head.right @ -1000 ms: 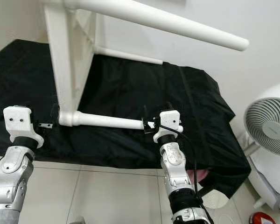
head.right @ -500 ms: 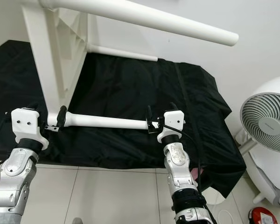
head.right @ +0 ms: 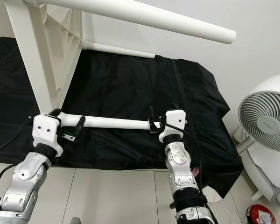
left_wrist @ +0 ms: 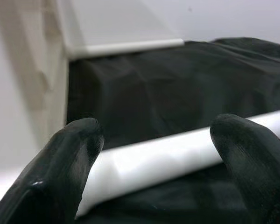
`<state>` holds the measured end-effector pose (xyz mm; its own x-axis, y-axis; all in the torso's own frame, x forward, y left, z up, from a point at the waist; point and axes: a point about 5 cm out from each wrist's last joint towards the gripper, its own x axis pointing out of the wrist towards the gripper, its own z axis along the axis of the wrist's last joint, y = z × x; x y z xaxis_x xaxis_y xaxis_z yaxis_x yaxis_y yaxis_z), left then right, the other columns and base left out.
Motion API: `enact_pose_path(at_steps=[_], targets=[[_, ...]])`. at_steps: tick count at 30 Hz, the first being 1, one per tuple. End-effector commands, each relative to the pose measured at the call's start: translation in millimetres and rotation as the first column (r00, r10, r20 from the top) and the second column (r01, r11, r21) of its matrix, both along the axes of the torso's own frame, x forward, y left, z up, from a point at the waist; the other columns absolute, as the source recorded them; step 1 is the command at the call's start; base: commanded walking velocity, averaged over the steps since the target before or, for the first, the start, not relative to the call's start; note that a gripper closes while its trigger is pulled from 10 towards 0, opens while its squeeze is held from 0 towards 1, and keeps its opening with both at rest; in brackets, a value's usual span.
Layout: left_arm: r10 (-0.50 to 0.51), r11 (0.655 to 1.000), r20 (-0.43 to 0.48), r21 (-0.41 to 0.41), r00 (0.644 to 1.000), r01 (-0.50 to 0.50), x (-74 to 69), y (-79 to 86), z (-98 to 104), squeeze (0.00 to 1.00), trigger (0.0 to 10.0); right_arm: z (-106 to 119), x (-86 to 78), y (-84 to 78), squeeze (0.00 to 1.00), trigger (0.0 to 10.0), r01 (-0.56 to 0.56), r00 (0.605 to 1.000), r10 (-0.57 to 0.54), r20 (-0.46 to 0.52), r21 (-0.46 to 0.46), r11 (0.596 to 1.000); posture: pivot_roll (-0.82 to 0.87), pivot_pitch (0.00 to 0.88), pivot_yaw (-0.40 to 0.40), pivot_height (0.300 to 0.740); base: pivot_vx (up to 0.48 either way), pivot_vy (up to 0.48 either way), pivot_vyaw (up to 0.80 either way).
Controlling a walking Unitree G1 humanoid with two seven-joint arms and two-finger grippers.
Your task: Building children table
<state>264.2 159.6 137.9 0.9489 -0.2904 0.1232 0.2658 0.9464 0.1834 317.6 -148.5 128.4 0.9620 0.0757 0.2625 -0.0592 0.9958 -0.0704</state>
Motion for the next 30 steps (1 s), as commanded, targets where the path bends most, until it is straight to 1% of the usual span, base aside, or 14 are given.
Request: enact_pose_path(at_steps=[1,6,7,9,10,11,15,16,18,19,20,24,27,30], targets=[[-0.06,0.998,-0.05,-0.026,0.997,0.059,0.5,-8.6,-2.4,0.0,10.0,0.5,3.7,-4.0,0.0,10.0,0.039,0.999,-0.04,-0.015,-0.012,0.999,0.1,0.009,-0.082,0.74,0.0,0.0,0.0],[-0.081,0.995,-0.112,-0.065,0.99,0.074,2.2,-11.1,-7.3,0.0,10.0,3.9,4.2,-2.6,0.0,10.0,0.03,1.0,-0.03,0.005,-0.025,0.999,0.09,0.009,-0.078,0.74,0.0,0.0,0.0],[-0.091,0.993,-0.152,-0.089,0.984,0.078,2.3,-13.0,-10.8,0.0,10.0,6.6,3.0,-2.6,0.58,10.0,0.017,1.0,-0.017,0.026,-0.024,1.0,0.09,0.009,-0.076,0.74,0.0,0.0,0.0],[-0.091,0.993,-0.152,-0.089,0.984,0.078,2.3,-13.0,-10.8,0.0,10.0,6.6,3.0,-2.6,0.58,10.0,0.017,1.0,-0.017,0.026,-0.024,1.0,0.09,0.009,-0.076,0.74,0.0,0.0,0.0],[-0.091,0.993,-0.166,-0.096,0.982,0.076,2.3,-14.2,-12.3,0.0,10.0,10.8,1.0,-2.9,1.0,10.0,-0.001,0.998,0.002,0.059,-0.015,1.0,0.09,0.011,-0.073,0.74,0.0,0.0,0.0],[-0.091,0.993,-0.166,-0.096,0.982,0.076,2.3,-14.2,-12.3,0.0,10.0,10.8,1.0,-2.9,1.0,10.0,-0.001,0.998,0.002,0.059,-0.015,1.0,0.09,0.011,-0.073,0.74,0.0,0.0,0.0],[-0.092,0.984,-0.248,-0.169,0.964,0.051,4.4,-19.8,-18.8,0.0,10.0,23.0,0.5,-5.5,1.0,10.0,0.021,0.994,-0.017,0.112,-0.027,0.999,0.09,0.014,-0.067,0.74,0.0,0.0,0.0],[-0.081,0.98,-0.261,-0.198,0.962,0.029,6.1,-20.4,-18.9,0.0,10.0,24.5,0.8,-5.4,0.0,10.0,0.02,0.993,-0.017,0.117,-0.028,0.999,0.09,0.015,-0.067,0.74,0.0,0.0,0.0],[-0.08,0.964,-0.29,-0.266,0.954,0.0,8.1,-21.5,-18.8,0.0,10.0,26.8,0.9,-4.8,0.0,10.0,0.02,0.992,-0.016,0.126,-0.03,0.999,0.09,0.015,-0.067,0.74,0.0,0.0,0.0],[-0.08,0.964,-0.29,-0.266,0.954,0.0,8.1,-21.5,-18.8,0.0,10.0,26.8,0.9,-4.8,0.0,10.0,0.02,0.992,-0.016,0.126,-0.03,0.999,0.09,0.015,-0.067,0.74,0.0,0.0,0.0],[-0.078,0.95,-0.304,-0.312,0.949,-0.022,11.3,-22.2,-15.7,0.0,10.0,31.7,-0.1,-2.4,0.0,10.0,0.017,0.989,-0.009,0.15,-0.049,0.999,0.09,0.014,-0.067,0.74,0.0,0.0,0.0],[-0.075,0.944,-0.314,-0.328,0.947,-0.034,12.7,-22.1,-14.0,0.0,10.0,34.7,-0.8,-1.3,0.0,10.0,0.018,0.986,-0.007,0.167,-0.065,0.998,0.09,0.014,-0.067,0.74,0.0,0.0,0.0],[-0.063,0.924,-0.344,-0.375,0.937,-0.075,13.5,-20.8,-14.1,0.0,10.0,46.0,-3.3,-0.1,0.0,10.0,0.065,0.97,-0.012,0.242,-0.212,0.975,0.08,0.012,-0.066,0.74,0.0,0.0,0.0],[-0.062,0.919,-0.355,-0.385,0.933,-0.085,13.5,-20.8,-14.2,0.0,10.0,49.2,-4.1,0.4,0.0,10.0,0.079,0.965,-0.011,0.263,-0.251,0.965,0.08,0.012,-0.066,0.74,0.0,0.0,0.0]])
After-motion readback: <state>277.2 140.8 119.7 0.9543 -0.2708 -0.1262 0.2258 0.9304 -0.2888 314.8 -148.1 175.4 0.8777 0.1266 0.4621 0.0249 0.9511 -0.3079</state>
